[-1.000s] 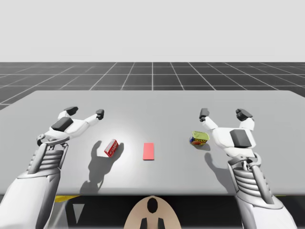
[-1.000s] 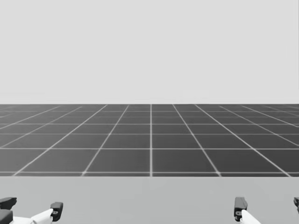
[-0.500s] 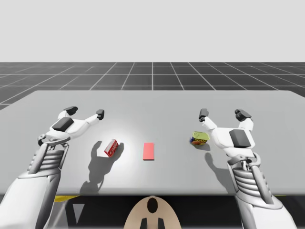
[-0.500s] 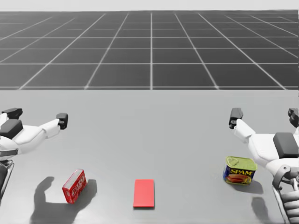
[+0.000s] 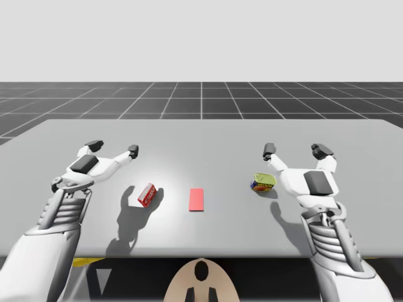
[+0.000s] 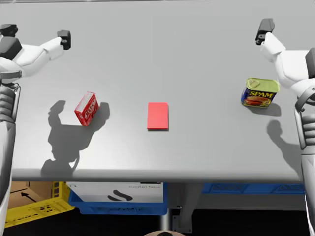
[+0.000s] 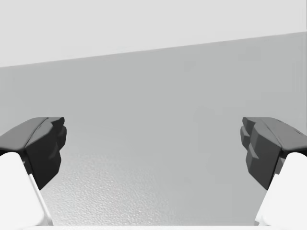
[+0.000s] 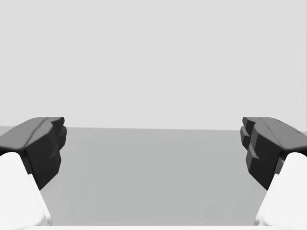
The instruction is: Look at the card. If it is red, pick the object on the left. If it is green, pick the object on the right.
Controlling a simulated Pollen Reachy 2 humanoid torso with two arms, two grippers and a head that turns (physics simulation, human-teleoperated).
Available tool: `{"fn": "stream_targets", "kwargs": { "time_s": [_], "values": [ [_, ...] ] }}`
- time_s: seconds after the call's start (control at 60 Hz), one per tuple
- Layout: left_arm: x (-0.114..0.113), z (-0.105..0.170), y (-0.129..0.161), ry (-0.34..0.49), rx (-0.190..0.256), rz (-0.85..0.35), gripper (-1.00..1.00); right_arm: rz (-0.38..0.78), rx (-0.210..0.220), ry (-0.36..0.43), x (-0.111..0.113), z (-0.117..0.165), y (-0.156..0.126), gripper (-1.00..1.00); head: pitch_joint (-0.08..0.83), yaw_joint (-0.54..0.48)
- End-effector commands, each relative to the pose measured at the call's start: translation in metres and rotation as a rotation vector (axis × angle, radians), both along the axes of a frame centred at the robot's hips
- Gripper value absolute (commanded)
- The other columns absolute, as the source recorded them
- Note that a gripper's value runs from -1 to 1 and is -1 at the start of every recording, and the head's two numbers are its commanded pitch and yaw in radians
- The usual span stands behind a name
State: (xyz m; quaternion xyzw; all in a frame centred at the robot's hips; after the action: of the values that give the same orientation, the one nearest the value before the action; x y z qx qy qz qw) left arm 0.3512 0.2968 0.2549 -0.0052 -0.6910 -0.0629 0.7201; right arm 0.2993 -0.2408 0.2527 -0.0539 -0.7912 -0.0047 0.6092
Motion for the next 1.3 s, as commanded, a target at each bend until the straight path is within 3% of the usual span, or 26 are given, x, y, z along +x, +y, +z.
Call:
{"fn": "stream_targets", "kwargs": {
  "time_s": [0.017, 0.283, 0.667, 0.9, 1.0, 1.067, 1.167, 1.3],
  "values": [
    [0.001, -0.001, -0.002, 0.003, 0.004, -0.003, -1.00, 0.001, 0.008, -0.003, -0.002, 0.001, 0.002, -1.00, 0.797, 0.04],
    [0.000, 0.000, -0.002, 0.000, 0.002, -0.002, -1.00, 0.001, 0.000, -0.004, -0.002, 0.001, 0.003, -1.00, 0.765, 0.08],
    [0.000, -0.002, -0.004, 0.005, 0.006, -0.005, -1.00, -0.002, 0.006, 0.001, -0.002, -0.001, 0.002, -1.00, 0.727, 0.33],
    [-0.001, 0.000, -0.005, 0.019, -0.012, -0.022, -1.00, -0.002, 0.006, 0.003, -0.001, -0.002, 0.001, -1.00, 0.722, 0.35],
    [-0.013, 0.011, -0.010, 0.014, -0.031, -0.057, -1.00, -0.002, 0.011, 0.006, 0.000, -0.003, 0.002, -1.00, 0.725, 0.34],
    [-0.029, 0.022, -0.014, 0.043, -0.075, -0.107, -1.00, -0.001, 0.017, 0.008, 0.000, -0.003, 0.002, -1.00, 0.722, 0.34],
    [-0.056, 0.032, -0.015, 0.077, -0.094, -0.170, -1.00, -0.004, 0.023, 0.012, 0.000, -0.004, 0.001, -1.00, 0.714, 0.34],
    [-0.096, 0.037, -0.011, 0.134, -0.058, -0.249, -1.00, -0.007, 0.025, 0.014, 0.000, -0.006, 0.002, -1.00, 0.713, 0.34]
  ]
}}
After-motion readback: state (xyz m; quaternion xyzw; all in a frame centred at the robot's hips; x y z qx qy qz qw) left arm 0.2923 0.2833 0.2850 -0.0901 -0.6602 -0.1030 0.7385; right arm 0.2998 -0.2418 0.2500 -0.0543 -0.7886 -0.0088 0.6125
